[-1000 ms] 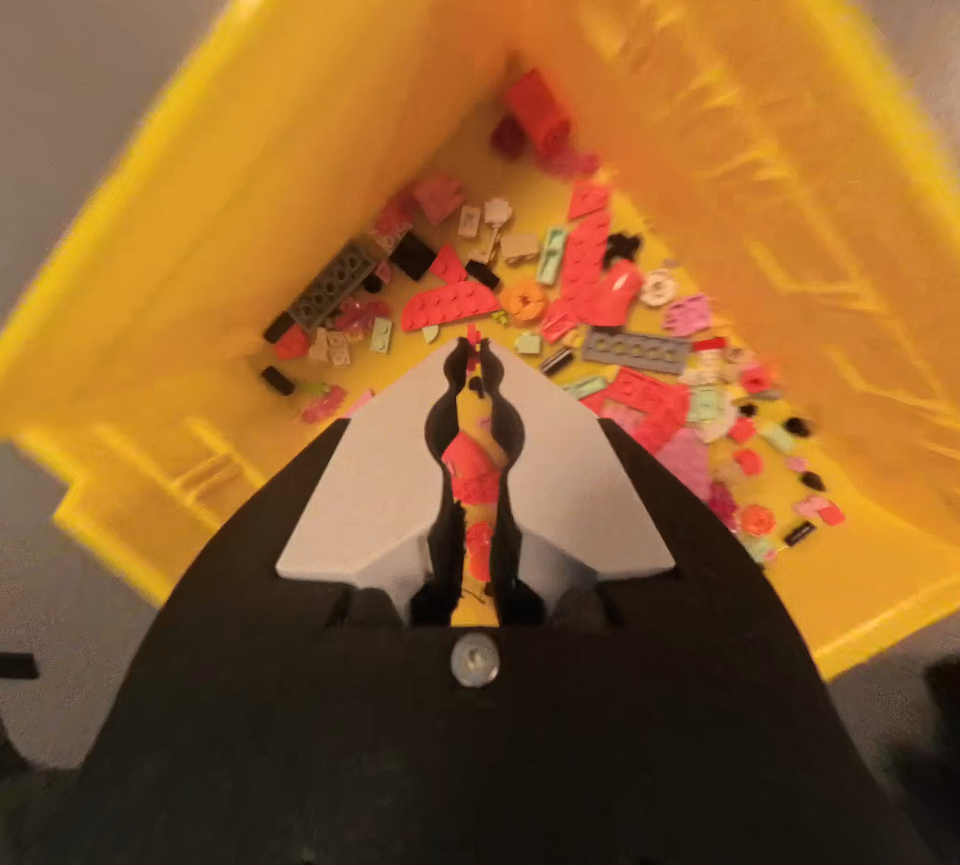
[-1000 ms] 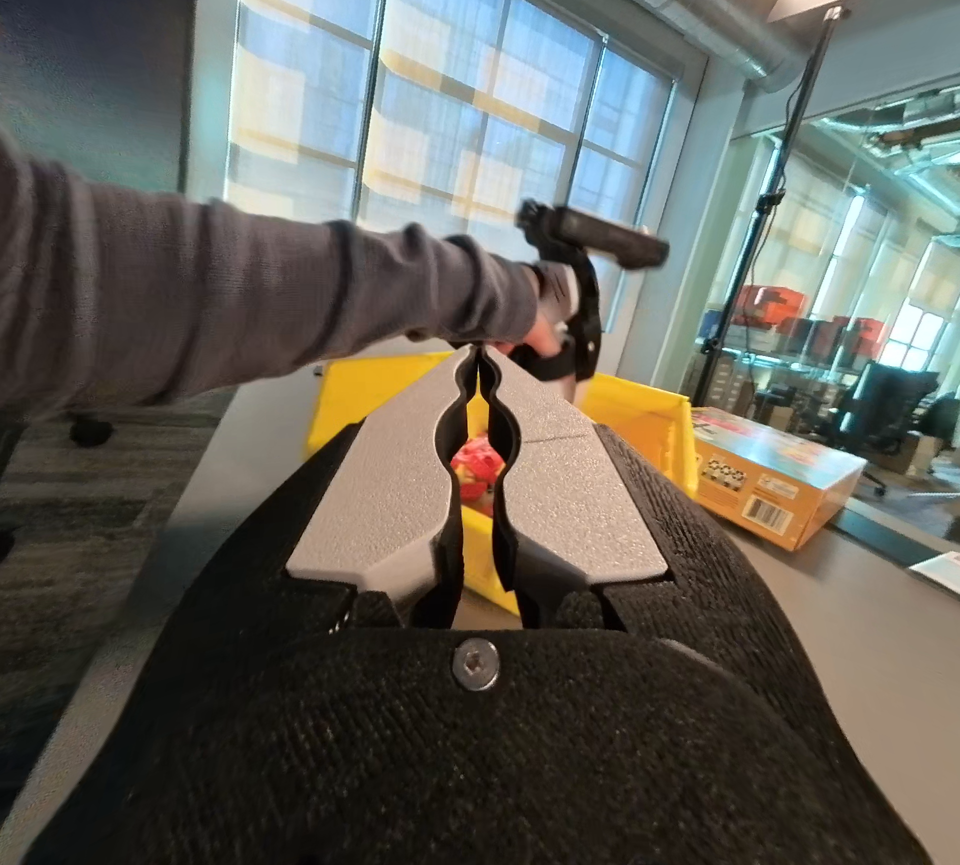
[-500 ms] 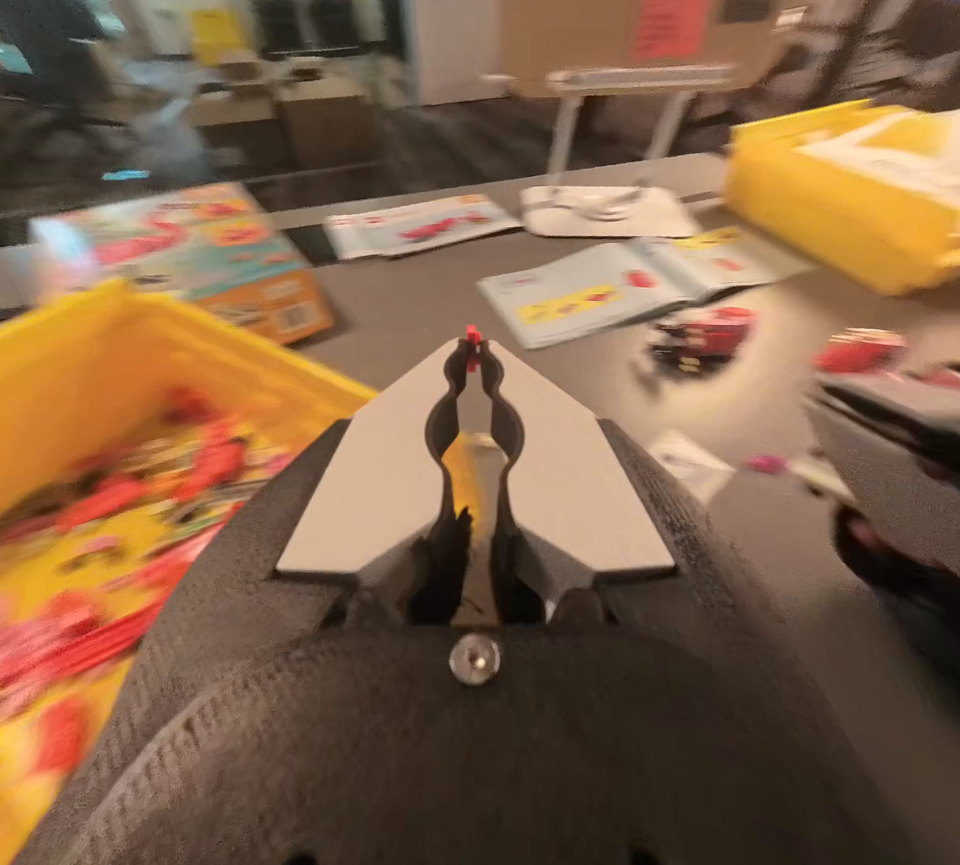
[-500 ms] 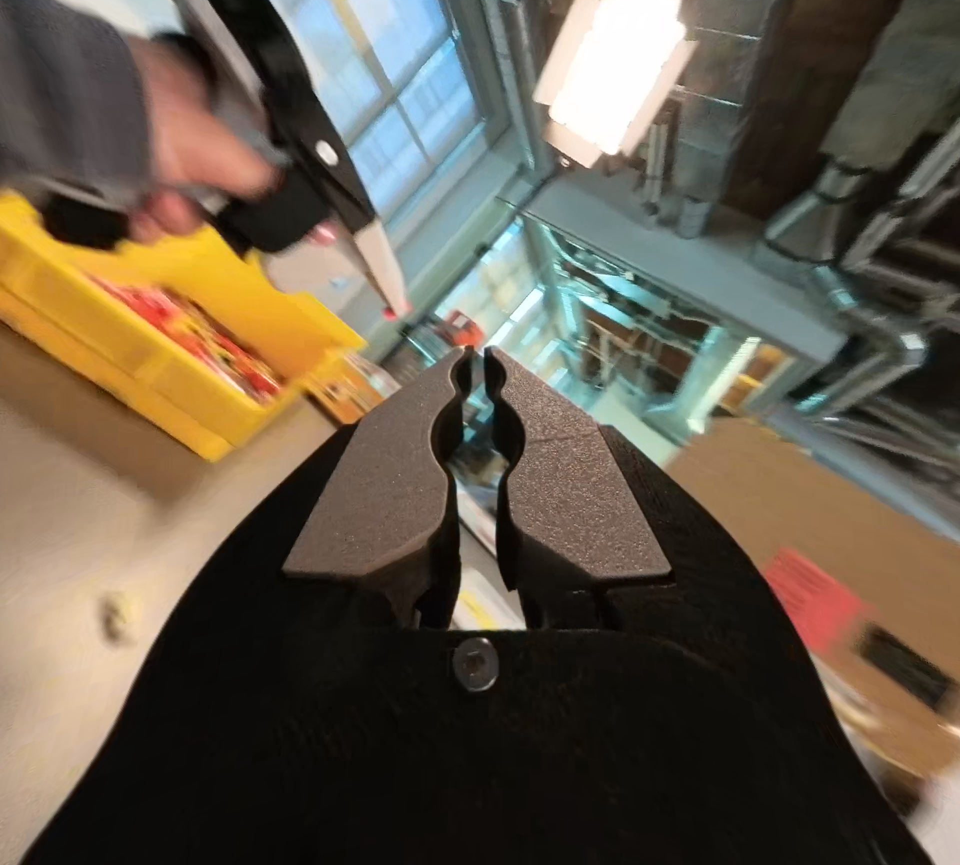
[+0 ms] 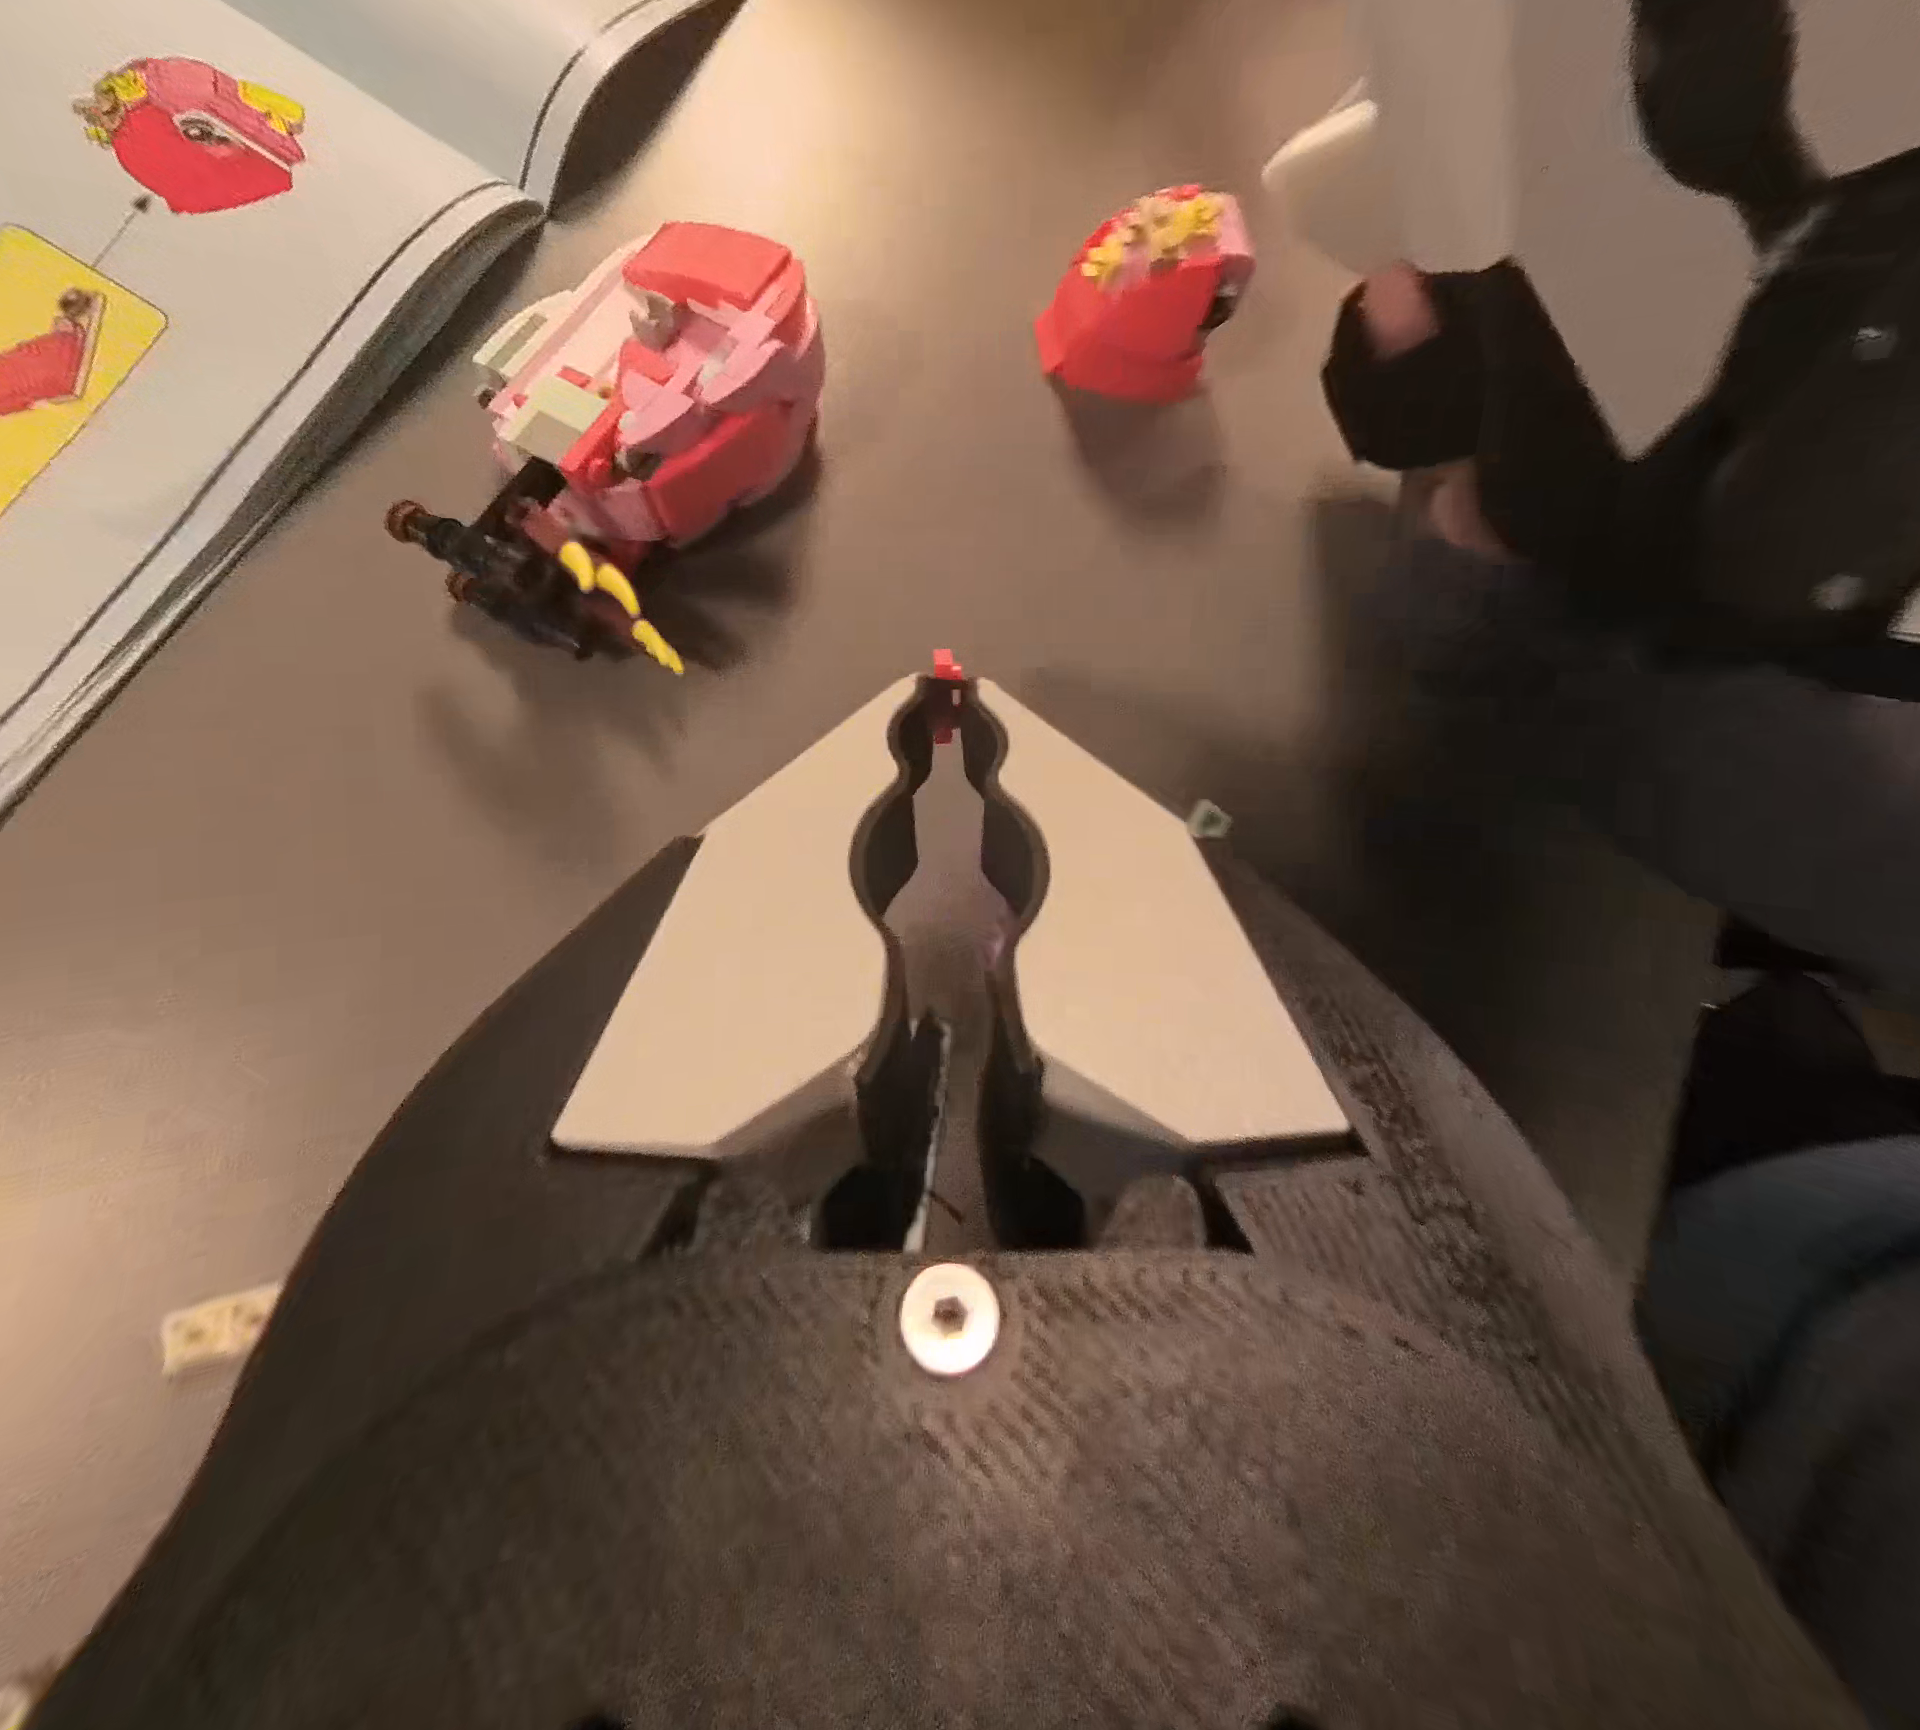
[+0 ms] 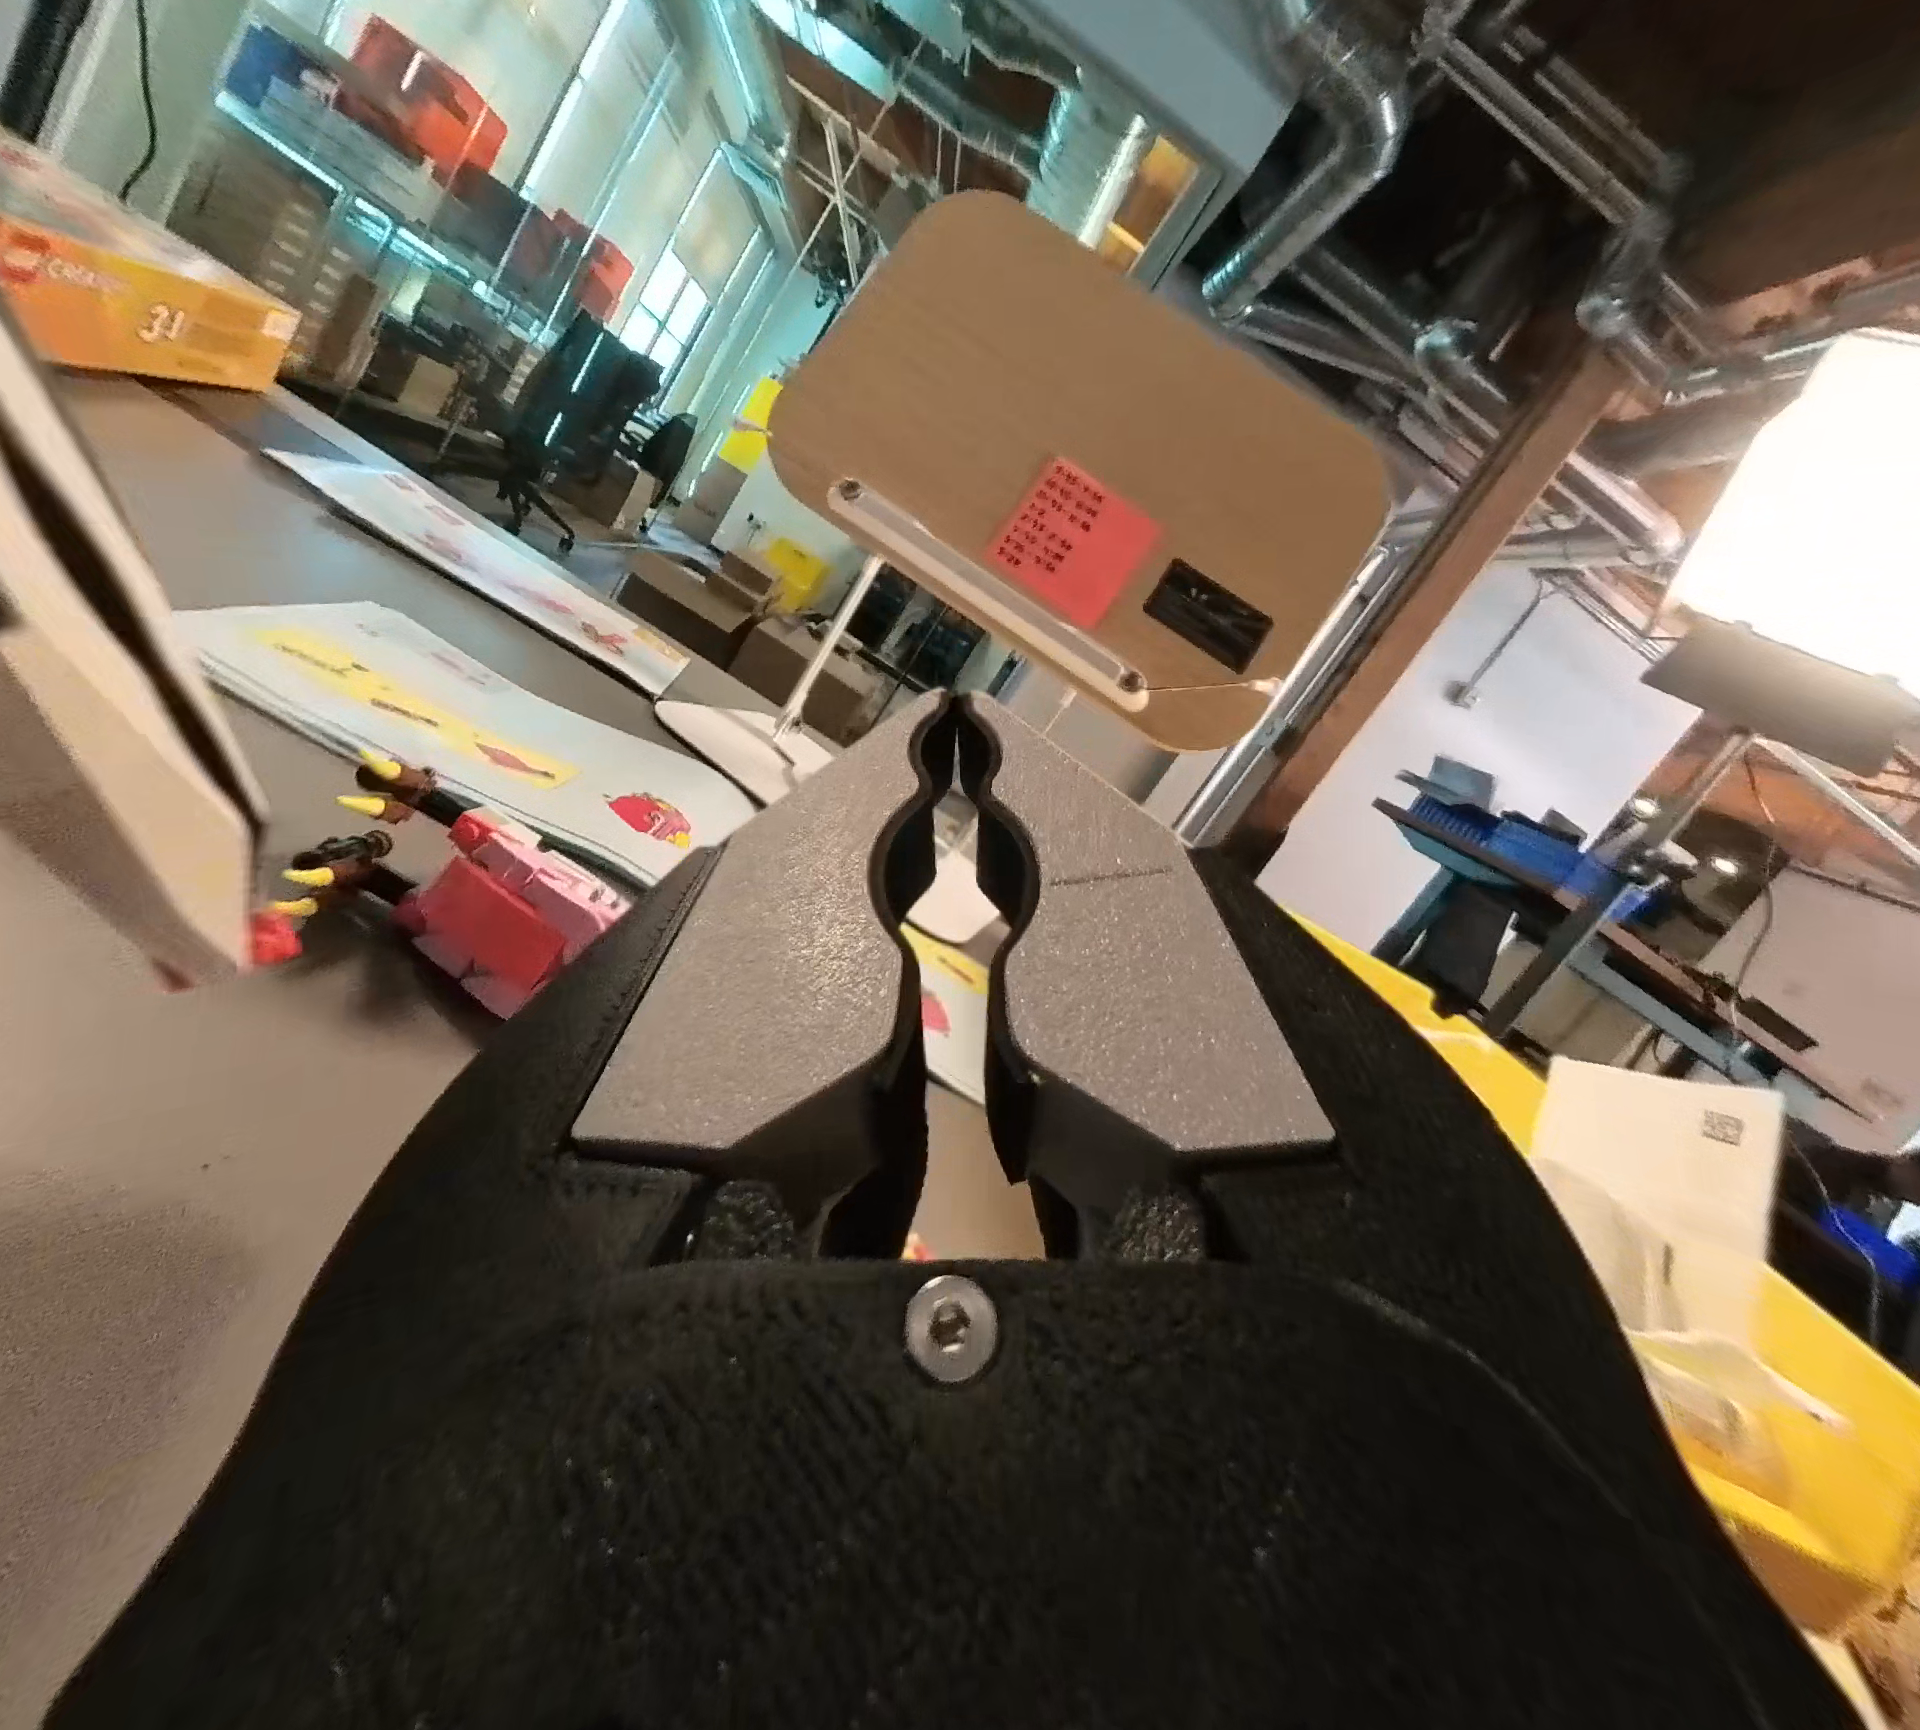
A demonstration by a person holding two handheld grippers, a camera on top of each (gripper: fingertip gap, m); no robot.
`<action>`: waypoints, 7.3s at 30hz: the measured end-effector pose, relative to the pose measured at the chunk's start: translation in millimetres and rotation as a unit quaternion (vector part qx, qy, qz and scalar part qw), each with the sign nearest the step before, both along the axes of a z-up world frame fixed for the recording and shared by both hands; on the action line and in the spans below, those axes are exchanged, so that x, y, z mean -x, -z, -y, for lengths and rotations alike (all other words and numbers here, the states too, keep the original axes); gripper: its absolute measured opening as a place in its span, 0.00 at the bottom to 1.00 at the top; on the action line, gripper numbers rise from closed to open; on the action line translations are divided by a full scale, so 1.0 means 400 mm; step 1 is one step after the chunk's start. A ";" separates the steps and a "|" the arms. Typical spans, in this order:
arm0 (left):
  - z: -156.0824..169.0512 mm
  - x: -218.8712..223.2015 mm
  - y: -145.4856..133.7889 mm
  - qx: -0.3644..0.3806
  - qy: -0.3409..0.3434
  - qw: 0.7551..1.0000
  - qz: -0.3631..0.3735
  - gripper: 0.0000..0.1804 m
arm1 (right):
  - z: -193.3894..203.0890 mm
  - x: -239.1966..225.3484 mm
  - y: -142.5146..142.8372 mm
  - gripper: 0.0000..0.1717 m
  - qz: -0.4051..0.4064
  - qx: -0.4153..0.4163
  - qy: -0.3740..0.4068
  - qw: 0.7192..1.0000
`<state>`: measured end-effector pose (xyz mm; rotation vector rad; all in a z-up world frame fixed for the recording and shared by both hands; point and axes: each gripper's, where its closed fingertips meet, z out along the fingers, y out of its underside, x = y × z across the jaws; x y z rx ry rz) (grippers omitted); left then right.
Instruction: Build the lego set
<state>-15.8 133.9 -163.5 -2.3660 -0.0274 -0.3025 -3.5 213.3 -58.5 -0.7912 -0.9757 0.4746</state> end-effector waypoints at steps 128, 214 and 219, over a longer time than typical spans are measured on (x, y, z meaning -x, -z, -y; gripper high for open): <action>0.893 0.876 0.032 0.314 -0.468 0.826 0.001 0.06 | 0.537 0.260 -0.012 0.00 -0.012 0.059 -0.306 0.950; 0.902 0.855 0.062 0.299 -0.481 0.821 0.078 0.05 | 0.573 0.278 0.016 0.00 0.024 0.048 -0.326 0.944; 0.895 0.853 0.062 0.306 -0.471 0.825 0.056 0.05 | 0.569 0.278 0.014 0.00 0.022 0.051 -0.324 0.944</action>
